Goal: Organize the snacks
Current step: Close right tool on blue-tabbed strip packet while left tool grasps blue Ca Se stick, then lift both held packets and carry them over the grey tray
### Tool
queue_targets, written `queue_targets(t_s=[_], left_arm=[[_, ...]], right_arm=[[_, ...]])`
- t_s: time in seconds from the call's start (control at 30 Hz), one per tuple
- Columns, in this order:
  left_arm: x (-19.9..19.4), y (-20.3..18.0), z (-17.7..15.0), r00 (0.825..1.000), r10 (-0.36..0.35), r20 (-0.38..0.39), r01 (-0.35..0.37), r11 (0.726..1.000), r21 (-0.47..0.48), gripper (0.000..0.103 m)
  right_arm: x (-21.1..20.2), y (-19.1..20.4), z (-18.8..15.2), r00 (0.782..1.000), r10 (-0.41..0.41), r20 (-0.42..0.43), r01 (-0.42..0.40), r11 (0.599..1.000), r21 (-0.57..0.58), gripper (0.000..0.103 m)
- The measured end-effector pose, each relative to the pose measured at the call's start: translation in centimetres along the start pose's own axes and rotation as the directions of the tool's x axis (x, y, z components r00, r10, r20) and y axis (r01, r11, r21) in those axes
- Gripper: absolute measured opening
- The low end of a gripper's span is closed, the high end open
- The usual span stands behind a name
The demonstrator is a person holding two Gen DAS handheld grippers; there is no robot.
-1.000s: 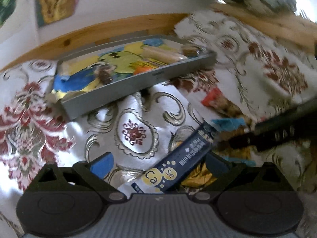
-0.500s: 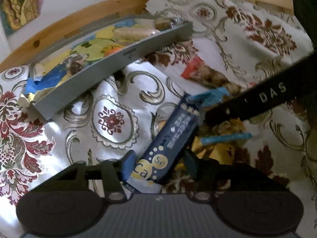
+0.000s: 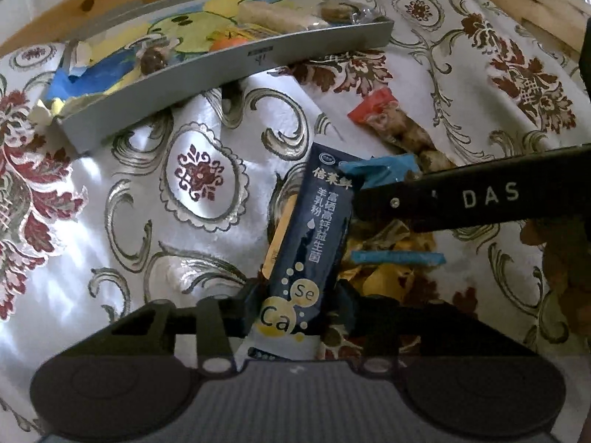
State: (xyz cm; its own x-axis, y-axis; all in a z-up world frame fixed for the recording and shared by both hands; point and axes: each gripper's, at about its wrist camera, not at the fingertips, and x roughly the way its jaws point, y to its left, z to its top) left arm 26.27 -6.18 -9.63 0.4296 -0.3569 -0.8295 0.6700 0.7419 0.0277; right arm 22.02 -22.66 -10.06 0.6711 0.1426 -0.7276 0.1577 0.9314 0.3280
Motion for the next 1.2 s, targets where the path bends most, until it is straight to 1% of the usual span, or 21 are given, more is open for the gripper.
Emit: queue_targets(t_s=[0.17, 0.23, 0.33, 0.43, 0.57, 0.73, 0.9, 0.97, 1.1, 1.2], left_arm=[[0.2, 0.4, 0.1, 1.0, -0.009, -0.004, 0.009, 1.0, -0.025, 0.054], [0.2, 0.4, 0.1, 1.0, -0.011, -0.003, 0.011, 0.999, -0.034, 0.053], [0.1, 0.4, 0.1, 1.0, -0.006, -0.005, 0.006, 0.999, -0.049, 0.048], [-0.2, 0.3, 0.1, 1.0, -0.006, -0.011, 0.005, 0.998, -0.07, 0.043], [-0.7, 0.3, -0.2, 1.0, -0.001, -0.023, -0.003, 0.99, -0.142, 0.039], [-1.7, 0.2, -0.8, 0.999, 0.002, -0.035, -0.011, 0.969, -0.245, 0.036], [-2.8, 0.2, -1.6, 0.999, 0.0, -0.042, -0.014, 0.94, -0.342, 0.034], [-3.4, 0.2, -1.9, 1.0, -0.008, -0.029, -0.003, 0.926, -0.378, 0.034], [-4.8, -0.1, -2.6, 1.0, 0.004, 0.006, -0.001, 0.897, -0.441, 0.033], [-5.7, -0.3, -2.8, 0.999, 0.018, 0.034, -0.001, 0.888, -0.461, 0.033]], right_arm=[[0.9, 0.6, -0.1, 1.0, -0.031, -0.002, 0.031, 0.999, -0.028, 0.074], [0.8, 0.8, -0.1, 0.999, -0.038, -0.003, 0.038, 0.998, -0.043, 0.07], [0.6, 0.9, -0.3, 0.999, -0.044, -0.003, 0.044, 0.997, -0.058, 0.065], [0.2, 1.0, -0.4, 0.999, -0.042, 0.0, 0.042, 0.997, -0.064, 0.063], [-0.6, 1.2, -0.6, 0.999, -0.041, 0.009, 0.041, 0.996, -0.077, 0.062], [-1.8, 1.2, -0.8, 0.999, -0.032, 0.03, 0.035, 0.995, -0.089, 0.061], [-3.0, 1.6, -1.1, 0.998, -0.023, 0.056, 0.029, 0.992, -0.122, 0.06], [-3.5, 1.7, -1.3, 0.998, -0.018, 0.063, 0.026, 0.991, -0.131, 0.06], [-4.6, 1.9, -1.4, 0.996, -0.02, 0.087, 0.032, 0.989, -0.146, 0.059], [-5.5, 1.7, -1.4, 0.994, -0.013, 0.106, 0.028, 0.99, -0.137, 0.059]])
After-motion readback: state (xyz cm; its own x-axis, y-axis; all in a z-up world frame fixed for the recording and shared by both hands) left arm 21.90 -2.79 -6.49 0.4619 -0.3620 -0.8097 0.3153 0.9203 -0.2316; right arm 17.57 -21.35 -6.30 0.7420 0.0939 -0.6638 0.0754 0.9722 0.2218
